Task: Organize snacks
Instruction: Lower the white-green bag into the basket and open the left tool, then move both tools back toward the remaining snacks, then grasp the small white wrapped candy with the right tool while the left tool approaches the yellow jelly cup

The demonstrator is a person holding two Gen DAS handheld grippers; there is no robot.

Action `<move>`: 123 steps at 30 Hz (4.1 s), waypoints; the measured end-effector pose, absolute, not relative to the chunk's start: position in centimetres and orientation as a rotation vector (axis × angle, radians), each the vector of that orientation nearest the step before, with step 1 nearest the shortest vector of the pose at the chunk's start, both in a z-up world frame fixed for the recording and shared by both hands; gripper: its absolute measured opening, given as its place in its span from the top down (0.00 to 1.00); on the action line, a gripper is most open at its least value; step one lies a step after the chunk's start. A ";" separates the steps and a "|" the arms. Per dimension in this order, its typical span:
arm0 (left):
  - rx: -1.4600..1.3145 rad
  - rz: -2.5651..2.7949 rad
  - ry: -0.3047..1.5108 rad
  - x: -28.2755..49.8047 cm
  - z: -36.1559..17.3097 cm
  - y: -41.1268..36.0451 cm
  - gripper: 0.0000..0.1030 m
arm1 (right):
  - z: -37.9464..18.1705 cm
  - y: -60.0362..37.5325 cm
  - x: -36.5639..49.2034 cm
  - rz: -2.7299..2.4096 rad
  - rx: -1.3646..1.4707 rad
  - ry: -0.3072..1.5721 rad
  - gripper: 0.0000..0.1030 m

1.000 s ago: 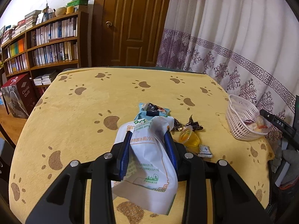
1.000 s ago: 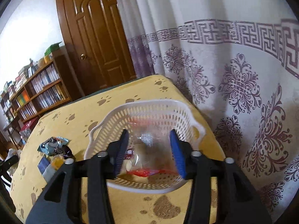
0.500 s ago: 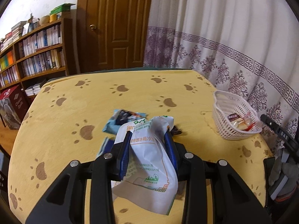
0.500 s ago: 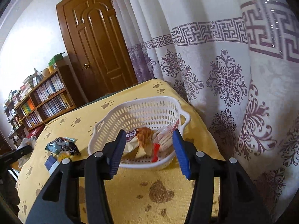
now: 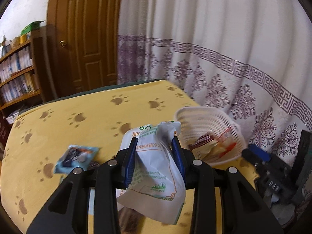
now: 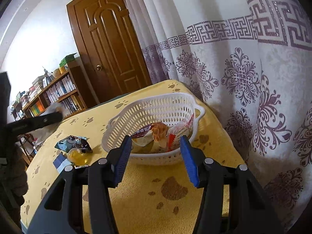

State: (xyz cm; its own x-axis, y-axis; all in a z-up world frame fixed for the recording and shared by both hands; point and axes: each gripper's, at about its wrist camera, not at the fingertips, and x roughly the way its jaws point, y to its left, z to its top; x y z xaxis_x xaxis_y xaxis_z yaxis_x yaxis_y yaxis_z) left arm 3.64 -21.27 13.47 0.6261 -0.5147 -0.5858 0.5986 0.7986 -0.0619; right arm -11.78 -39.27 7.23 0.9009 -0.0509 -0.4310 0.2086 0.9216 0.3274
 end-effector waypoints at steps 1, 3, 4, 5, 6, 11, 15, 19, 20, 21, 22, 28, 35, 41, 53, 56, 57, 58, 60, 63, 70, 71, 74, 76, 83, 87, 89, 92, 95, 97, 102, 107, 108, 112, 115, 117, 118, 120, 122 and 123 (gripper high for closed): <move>0.146 -0.652 0.626 3.7 13.5 -21.9 0.65 | 7.1 -39.3 -11.8 -0.131 0.382 0.432 0.48; 0.148 -0.681 0.634 4.1 13.5 -23.6 0.65 | 6.9 -39.3 -11.9 -0.123 0.386 0.432 0.48; 0.149 -0.690 0.637 4.2 13.4 -24.2 0.65 | 6.9 -39.3 -11.9 -0.121 0.386 0.433 0.48; 0.150 -0.702 0.641 4.3 13.3 -24.9 0.65 | 6.9 -39.3 -11.9 -0.118 0.386 0.432 0.48; 0.153 -0.715 0.646 4.5 13.2 -25.8 0.65 | 6.9 -39.3 -11.9 -0.116 0.387 0.430 0.48; 0.183 -0.756 0.653 5.1 12.7 -29.2 0.65 | 6.8 -39.7 -12.2 -0.101 0.415 0.419 0.48; 0.197 -0.779 0.657 5.9 12.2 -31.6 0.65 | 6.6 -39.9 -12.2 -0.090 0.431 0.420 0.48; 0.178 -0.774 0.663 7.0 12.0 -32.6 0.23 | 6.6 -40.0 -12.3 -0.084 0.438 0.418 0.48; 0.161 -0.768 0.656 7.2 12.0 -32.5 0.14 | 6.6 -40.0 -12.3 -0.082 0.440 0.418 0.48; 0.140 -0.761 0.643 7.3 12.0 -32.1 0.14 | 6.6 -40.0 -12.3 -0.082 0.441 0.418 0.48; 0.135 -0.759 0.645 7.5 12.0 -31.9 0.14 | 6.6 -40.1 -12.3 -0.082 0.443 0.417 0.48; 0.129 -0.698 0.669 8.3 11.2 -30.3 0.14 | 6.6 -39.8 -12.3 -0.083 0.437 0.418 0.48; 0.142 -0.683 0.694 7.8 10.3 -28.9 0.14 | 6.6 -39.8 -12.3 -0.097 0.436 0.417 0.43; 0.223 -0.719 0.711 6.3 8.8 -29.2 0.14 | 6.6 -39.8 -12.4 -0.095 0.436 0.417 0.43; 0.300 -0.502 0.806 10.6 5.5 -30.3 0.13 | 6.6 -39.8 -12.2 -0.097 0.437 0.419 0.43; 0.263 -0.522 0.806 10.3 5.8 -29.5 0.13 | 6.5 -39.8 -12.2 -0.100 0.438 0.421 0.43; 0.254 -0.530 0.801 10.1 6.1 -29.3 0.13 | 6.6 -39.7 -12.1 -0.101 0.435 0.422 0.43; 0.247 -0.538 0.797 9.9 6.4 -29.2 0.13 | 6.6 -39.7 -12.1 -0.102 0.433 0.423 0.43; 0.234 -0.547 0.786 9.5 7.0 -28.9 0.13 | 6.5 -39.7 -12.1 -0.104 0.431 0.425 0.43; 0.216 -0.560 0.771 8.8 7.8 -28.4 0.13 | 6.5 -39.7 -12.0 -0.110 0.429 0.431 0.43; 0.173 -0.546 0.766 8.2 8.8 -26.3 0.13 | 7.1 -39.5 -12.3 -0.110 0.414 0.426 0.43; 0.165 -0.535 0.764 8.1 8.9 -25.8 0.13 | 7.3 -39.3 -12.5 -0.109 0.410 0.423 0.43; 0.133 -0.501 0.755 8.1 9.4 -23.9 0.13 | 7.7 -38.7 -12.6 -0.103 0.397 0.420 0.43; 0.113 -0.486 0.750 8.2 9.7 -22.8 0.13 | 7.9 -38.2 -12.7 -0.095 0.389 0.422 0.43; 0.046 -0.418 0.718 8.0 11.2 -17.3 0.11 | 8.3 -35.9 -12.4 -0.058 0.372 0.435 0.43; 0.013 -0.370 0.706 8.0 11.5 -14.0 0.10 | 8.5 -34.4 -12.2 -0.036 0.363 0.445 0.43; -0.017 -0.347 0.705 7.9 11.4 -12.0 0.10 | 8.5 -33.4 -12.0 -0.017 0.361 0.457 0.42; -0.052 -0.315 0.713 7.9 11.1 -9.6 0.10 | 8.3 -32.0 -11.7 0.004 0.351 0.475 0.42; -0.074 -0.283 0.723 7.9 10.6 -7.3 0.10 | 8.0 -30.4 -11.3 0.029 0.339 0.497 0.42; -0.079 -0.261 0.721 7.8 10.3 -6.3 0.10 | 7.7 -29.4 -11.0 0.046 0.333 0.512 0.42; -0.098 -0.230 0.727 7.7 9.4 -4.0 0.10 | 6.7 -26.9 -10.0 0.097 0.316 0.570 0.34; -0.135 -0.219 0.753 7.7 7.9 -2.0 0.10 | 5.5 -24.3 -8.8 0.162 0.301 0.639 0.32; -0.141 -0.217 0.758 7.7 7.6 -1.8 0.10 | 5.1 -23.9 -8.5 0.176 0.303 0.656 0.32; -0.152 -0.202 0.777 7.9 6.4 -0.9 0.10 | 3.8 -22.9 -6.9 0.217 0.338 0.716 0.32; -0.145 -0.184 0.778 8.0 5.8 -0.5 0.10 | 3.3 -22.4 -5.4 0.226 0.353 0.743 0.32; -0.143 -0.175 0.776 8.0 5.6 -0.2 0.10 | 3.2 -22.1 -4.4 0.227 0.352 0.754 0.32; -0.142 -0.174 0.775 8.0 5.6 -0.1 0.10 | 3.2 -22.0 -3.9 0.227 0.352 0.758 0.32; -0.135 -0.163 0.768 8.0 5.5 0.1 0.10 | 3.1 -21.8 -2.8 0.227 0.354 0.770 0.32; -0.126 -0.150 0.761 8.0 5.5 0.2 0.10 | 2.8 -21.5 -1.5 0.219 0.348 0.786 0.32; -0.120 -0.142 0.757 7.9 5.5 0.3 0.10 | 2.8 -21.3 -1.1 0.214 0.340 0.790 0.34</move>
